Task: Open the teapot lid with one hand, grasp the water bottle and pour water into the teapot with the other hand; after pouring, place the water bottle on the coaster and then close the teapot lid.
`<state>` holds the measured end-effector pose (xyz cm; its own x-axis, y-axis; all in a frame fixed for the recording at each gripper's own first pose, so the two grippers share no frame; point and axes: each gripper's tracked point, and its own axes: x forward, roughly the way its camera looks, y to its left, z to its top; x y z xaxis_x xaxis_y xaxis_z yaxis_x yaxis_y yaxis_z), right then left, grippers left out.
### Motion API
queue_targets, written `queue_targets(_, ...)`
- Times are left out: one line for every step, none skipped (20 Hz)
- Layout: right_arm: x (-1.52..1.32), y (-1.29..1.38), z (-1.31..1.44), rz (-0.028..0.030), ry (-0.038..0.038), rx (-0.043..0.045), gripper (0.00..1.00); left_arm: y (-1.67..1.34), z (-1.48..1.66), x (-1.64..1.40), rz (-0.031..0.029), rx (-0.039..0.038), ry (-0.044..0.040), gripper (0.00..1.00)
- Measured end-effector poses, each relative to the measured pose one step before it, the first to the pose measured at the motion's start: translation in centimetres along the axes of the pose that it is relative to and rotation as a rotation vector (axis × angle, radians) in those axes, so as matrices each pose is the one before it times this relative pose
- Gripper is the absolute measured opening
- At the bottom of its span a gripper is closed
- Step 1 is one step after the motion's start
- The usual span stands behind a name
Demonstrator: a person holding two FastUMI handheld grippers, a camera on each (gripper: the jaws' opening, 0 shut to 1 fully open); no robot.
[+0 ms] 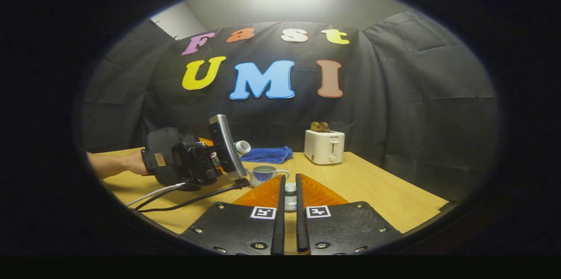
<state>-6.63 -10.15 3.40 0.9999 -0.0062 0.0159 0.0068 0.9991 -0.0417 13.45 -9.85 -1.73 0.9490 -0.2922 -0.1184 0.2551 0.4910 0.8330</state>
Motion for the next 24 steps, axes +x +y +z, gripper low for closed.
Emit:
queue_targets(0.615,0.112,0.236,0.00387,-0.00448,-0.00218,0.11,0.508,-0.074,-0.355,0.01994,-0.03144,-0.00548,0.82)
queue_targets(0.712,0.203,0.204,0.00596,-0.00357,0.00183,0.11,0.836,0.173,-0.359,0.02915,-0.03238,-0.01277,0.82)
queue_targets(0.824,0.136,0.131,0.00071,0.00206,-0.00184,0.11,0.432,0.121,-0.233,0.01673,-0.03182,-0.00957,0.82)
queue_targets(0.742,0.024,-0.004,0.00003,0.00080,-0.00822,0.11,0.232,-0.111,-0.311,0.01324,-0.03114,-0.00674,0.82)
queue_targets(0.850,0.181,0.143,0.00094,0.00154,-0.00686,0.11,0.164,-0.010,-0.223,0.00343,-0.03089,-0.00434,0.82)
queue_targets(0.887,0.283,0.129,0.00605,0.00149,0.00101,0.11,0.153,-0.176,-0.217,0.00155,-0.03294,-0.00028,0.82)
queue_targets(0.995,0.505,0.180,0.01395,0.00054,0.01393,0.11,0.153,-0.120,-0.327,-0.00002,-0.03687,-0.00001,0.82)
queue_targets(0.927,0.344,0.147,0.00721,0.00107,0.00864,0.11,0.179,-0.215,-0.090,0.00063,-0.03781,-0.00265,0.75)
queue_targets(1.074,0.250,0.217,0.00044,0.00066,0.00059,0.11,0.393,-0.142,-0.153,0.00783,-0.03474,-0.00117,0.74)
queue_targets(0.934,0.086,-0.024,-0.00330,0.00226,-0.00177,0.11,0.600,-0.291,-0.305,0.01434,-0.01910,0.00201,0.75)
queue_targets(0.966,0.159,0.106,-0.00360,0.00396,-0.00041,0.11,0.607,-0.268,-0.076,0.01792,-0.01297,0.00218,0.75)
queue_targets(1.064,0.128,0.050,-0.01307,0.00504,-0.00364,0.11,0.416,-0.309,-0.073,0.01269,-0.01822,-0.00028,0.75)
queue_targets(0.789,0.064,-0.111,-0.01026,0.01244,-0.00651,0.11,0.424,-0.183,-0.029,0.00864,-0.02614,-0.00185,0.81)
queue_targets(0.883,0.259,-0.039,-0.00270,0.00397,-0.00350,0.11,0.248,-0.288,-0.141,0.00394,-0.02666,0.00080,0.81)
queue_targets(0.860,0.296,0.073,-0.00060,0.00396,-0.00291,0.11,0.408,-0.294,-0.047,0.00578,-0.01716,0.00830,0.81)
queue_targets(0.860,0.322,-0.104,0.00179,0.00179,-0.00588,0.00,1.046,-0.607,0.497,0.01572,-0.01310,0.01069,0.75)
queue_targets(0.855,0.252,-0.222,0.00455,0.00658,-0.00632,0.11,0.679,-0.062,-0.169,0.01263,-0.02355,-0.00128,0.75)
queue_targets(0.853,0.483,-0.379,0.01676,0.00808,0.00824,0.11,0.479,-0.038,-0.219,0.00195,-0.03127,0.00275,0.75)
queue_targets(0.657,0.265,-0.291,0.01078,0.00760,0.01094,0.11,0.645,-0.056,-0.157,0.00139,-0.04330,0.00389,0.75)
queue_targets(0.676,0.050,-0.517,-0.00065,0.01108,0.01176,0.11,0.350,-0.434,-0.109,-0.00823,-0.05414,0.01162,0.75)
queue_targets(0.561,-0.146,-0.390,-0.00972,0.00985,0.00256,0.00,0.079,-0.314,0.186,-0.01321,-0.04705,0.01450,0.75)
queue_targets(0.550,0.013,-0.428,-0.00518,0.01197,-0.00206,0.11,0.275,-0.218,-0.070,-0.00890,-0.05125,0.00737,0.75)
queue_targets(0.321,0.124,-0.310,-0.00043,0.01091,-0.00252,0.11,0.503,0.018,0.066,-0.00450,-0.04022,-0.00028,0.75)
queue_targets(0.333,0.112,-0.221,0.00176,0.00304,0.00182,0.11,0.500,0.012,-0.091,0.00291,-0.02842,-0.00092,0.75)
